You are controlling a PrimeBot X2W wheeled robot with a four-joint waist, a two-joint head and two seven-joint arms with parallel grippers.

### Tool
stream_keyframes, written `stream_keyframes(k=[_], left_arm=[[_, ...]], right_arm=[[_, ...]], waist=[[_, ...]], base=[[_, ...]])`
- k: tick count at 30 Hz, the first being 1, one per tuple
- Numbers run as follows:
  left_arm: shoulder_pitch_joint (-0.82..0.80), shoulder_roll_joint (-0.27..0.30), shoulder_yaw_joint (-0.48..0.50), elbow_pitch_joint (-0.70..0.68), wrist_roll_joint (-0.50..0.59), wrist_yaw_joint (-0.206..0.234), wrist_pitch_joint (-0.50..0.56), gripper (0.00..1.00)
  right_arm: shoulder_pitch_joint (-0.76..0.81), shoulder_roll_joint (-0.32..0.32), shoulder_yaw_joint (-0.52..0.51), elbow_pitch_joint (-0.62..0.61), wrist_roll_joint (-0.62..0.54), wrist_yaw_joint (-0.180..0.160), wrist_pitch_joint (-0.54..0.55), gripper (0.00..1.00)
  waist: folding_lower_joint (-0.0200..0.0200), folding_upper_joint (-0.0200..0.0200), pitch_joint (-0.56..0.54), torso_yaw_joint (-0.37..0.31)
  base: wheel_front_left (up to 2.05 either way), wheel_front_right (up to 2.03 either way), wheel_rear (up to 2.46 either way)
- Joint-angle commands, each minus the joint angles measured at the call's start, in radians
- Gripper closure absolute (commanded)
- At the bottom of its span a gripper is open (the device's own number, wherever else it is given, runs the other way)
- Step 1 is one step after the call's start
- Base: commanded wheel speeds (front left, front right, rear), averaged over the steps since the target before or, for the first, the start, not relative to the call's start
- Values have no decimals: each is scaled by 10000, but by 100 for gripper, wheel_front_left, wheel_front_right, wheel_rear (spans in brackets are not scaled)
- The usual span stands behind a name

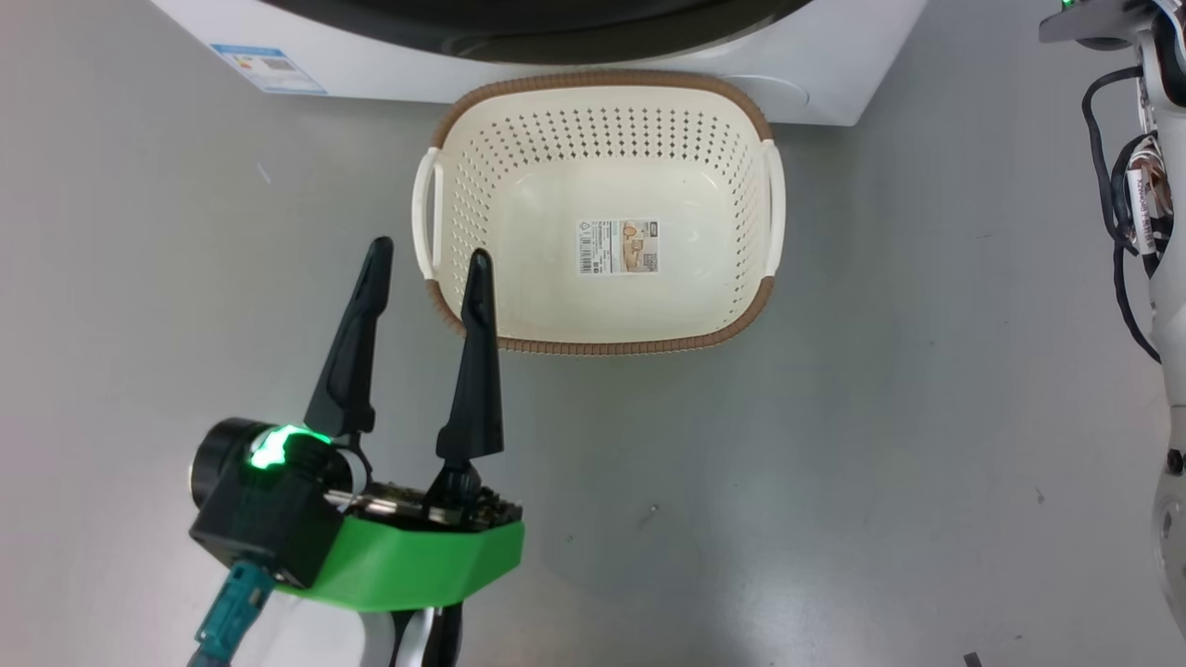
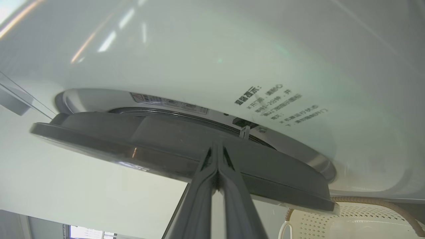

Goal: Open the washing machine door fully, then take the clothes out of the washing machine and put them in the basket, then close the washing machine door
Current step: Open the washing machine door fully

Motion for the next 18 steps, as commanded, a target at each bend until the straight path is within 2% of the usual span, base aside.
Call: stream_keyframes(k=[1,18], left_arm=[[-130,118,261,-254,-105,114,-49,0],[-149,118,42,-418,-183,271,-49,0]], right_arm=[[-262,189,75,-238,-41,65,64,100],[-963,146,18,790,-362,65,303,100]], waist=[[-1,0,24,46],[-1,0,280,425]], base=[[0,0,0],[0,0,0]])
